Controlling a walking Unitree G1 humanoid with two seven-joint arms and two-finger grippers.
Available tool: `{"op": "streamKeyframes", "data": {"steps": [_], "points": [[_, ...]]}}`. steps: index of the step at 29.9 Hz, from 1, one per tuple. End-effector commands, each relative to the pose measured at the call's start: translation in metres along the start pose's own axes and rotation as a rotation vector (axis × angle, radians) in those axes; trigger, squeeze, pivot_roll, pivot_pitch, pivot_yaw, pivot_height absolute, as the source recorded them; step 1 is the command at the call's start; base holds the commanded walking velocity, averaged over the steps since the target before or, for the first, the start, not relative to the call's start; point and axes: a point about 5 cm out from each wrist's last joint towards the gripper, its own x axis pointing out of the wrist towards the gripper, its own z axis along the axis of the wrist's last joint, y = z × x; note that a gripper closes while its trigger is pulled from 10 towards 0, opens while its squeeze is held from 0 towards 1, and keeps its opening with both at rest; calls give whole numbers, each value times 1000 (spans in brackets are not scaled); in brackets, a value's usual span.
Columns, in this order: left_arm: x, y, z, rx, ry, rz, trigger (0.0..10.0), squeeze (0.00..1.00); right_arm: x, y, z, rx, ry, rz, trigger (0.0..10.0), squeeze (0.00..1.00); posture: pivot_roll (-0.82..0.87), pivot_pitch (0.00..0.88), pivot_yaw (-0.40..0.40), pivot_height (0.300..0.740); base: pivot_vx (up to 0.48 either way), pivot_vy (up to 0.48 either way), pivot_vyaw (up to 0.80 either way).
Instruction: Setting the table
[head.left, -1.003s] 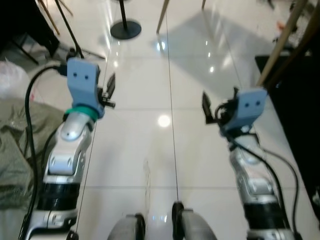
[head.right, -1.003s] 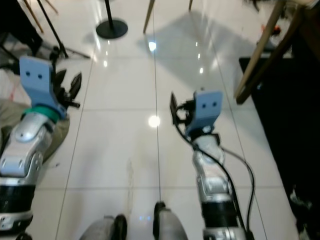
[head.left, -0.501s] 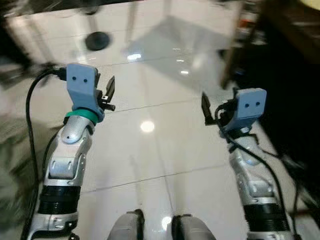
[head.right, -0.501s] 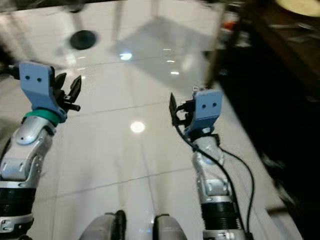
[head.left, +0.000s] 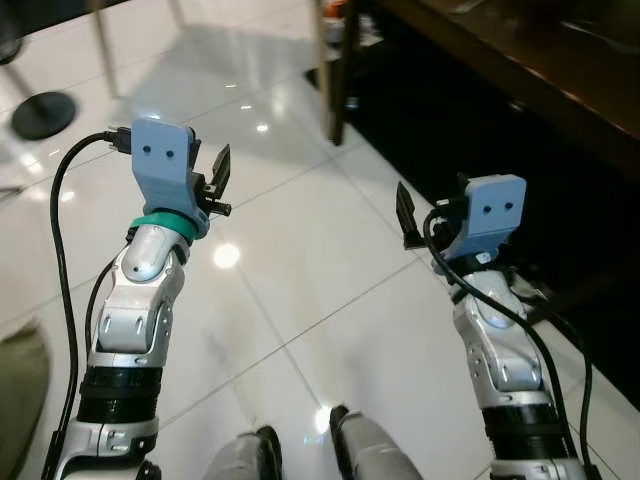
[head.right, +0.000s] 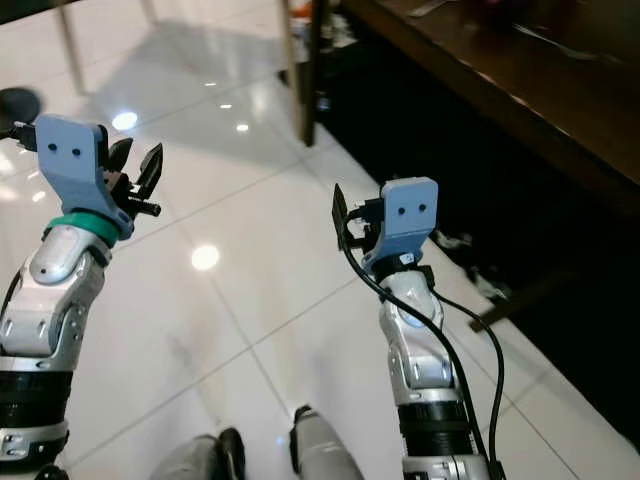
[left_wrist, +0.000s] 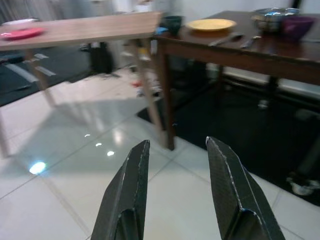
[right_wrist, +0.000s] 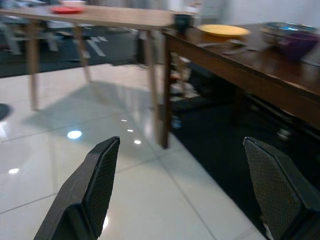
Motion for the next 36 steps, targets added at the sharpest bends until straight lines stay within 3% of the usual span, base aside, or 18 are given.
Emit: {"op": "streamKeyframes", "data": {"steps": [1,32,36], "points": [[-3,2,-5,0,26,11,10000,0,-1,2,-3,13,14,5,10000,0,-31,124,104,740,0,0,-800],[-1,3,-2,64,-2,26,10000,0,1,1,-2,26,10,-8,10000,0,-31,119,106,740,0,0,-800],[0,4,-1,101,-11,49,10000,0,1,0,-1,29,5,-17,10000,0,-30,121,106,740,408,0,-800]]}}
